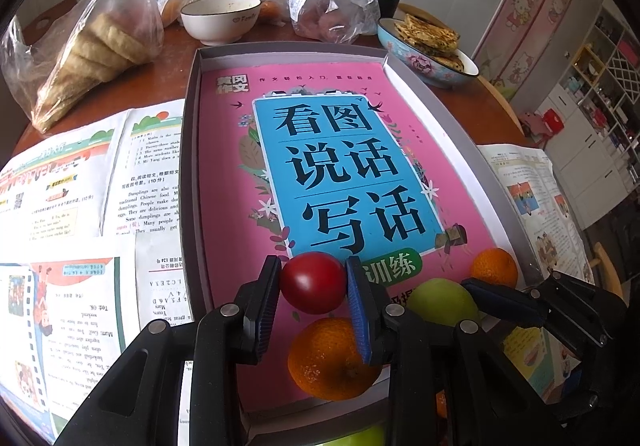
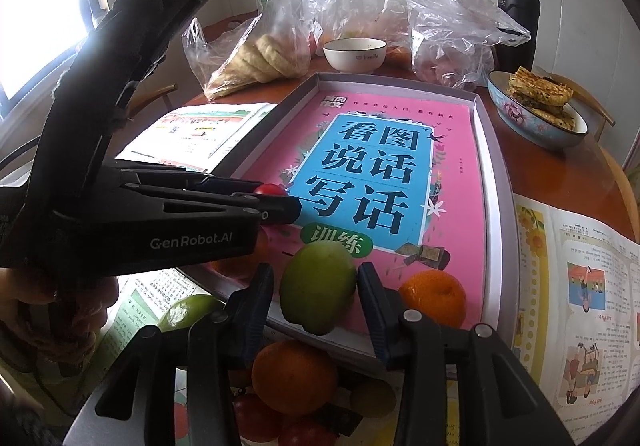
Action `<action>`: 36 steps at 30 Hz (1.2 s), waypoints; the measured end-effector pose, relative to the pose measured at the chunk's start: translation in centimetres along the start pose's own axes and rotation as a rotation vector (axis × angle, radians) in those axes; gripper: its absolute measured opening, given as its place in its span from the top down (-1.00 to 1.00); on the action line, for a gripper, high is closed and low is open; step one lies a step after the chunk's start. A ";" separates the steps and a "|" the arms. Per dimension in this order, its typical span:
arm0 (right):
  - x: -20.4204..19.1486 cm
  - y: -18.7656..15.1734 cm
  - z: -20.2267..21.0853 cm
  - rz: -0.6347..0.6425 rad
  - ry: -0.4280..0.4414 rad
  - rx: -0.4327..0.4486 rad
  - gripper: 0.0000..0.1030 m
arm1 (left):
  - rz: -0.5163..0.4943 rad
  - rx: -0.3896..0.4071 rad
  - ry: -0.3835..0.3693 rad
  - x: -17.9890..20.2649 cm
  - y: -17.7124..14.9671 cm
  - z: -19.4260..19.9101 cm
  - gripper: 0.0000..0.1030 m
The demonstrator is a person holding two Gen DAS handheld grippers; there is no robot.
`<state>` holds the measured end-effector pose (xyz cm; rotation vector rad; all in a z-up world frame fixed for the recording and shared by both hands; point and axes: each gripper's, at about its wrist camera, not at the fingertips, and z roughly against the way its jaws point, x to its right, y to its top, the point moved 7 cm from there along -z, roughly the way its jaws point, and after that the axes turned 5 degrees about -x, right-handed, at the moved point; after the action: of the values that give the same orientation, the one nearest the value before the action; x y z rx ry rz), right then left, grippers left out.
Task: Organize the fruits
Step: 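Lower the green apple into the box and open the right tool while the left holds the tomato, then lower the red tomato onto the pink book and open the left tool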
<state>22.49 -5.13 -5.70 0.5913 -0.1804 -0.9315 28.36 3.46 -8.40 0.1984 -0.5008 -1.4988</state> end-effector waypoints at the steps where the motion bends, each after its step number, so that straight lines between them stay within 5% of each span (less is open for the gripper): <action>1: 0.0 0.0 0.0 0.001 0.001 0.001 0.16 | 0.000 0.000 -0.001 0.0 0.0 0.0 0.35; 24: 0.3 -0.1 1.0 -0.017 -0.006 0.029 0.05 | 0.044 0.028 -0.021 -0.6 -0.5 1.4 0.35; 36: 0.7 0.2 2.8 -0.023 -0.019 0.064 -0.04 | 0.052 0.074 -0.027 -0.7 -0.9 3.7 0.03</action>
<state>21.95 -6.67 -3.36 0.6453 -0.2215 -0.9564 25.93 4.75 -5.69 0.2214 -0.5793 -1.4354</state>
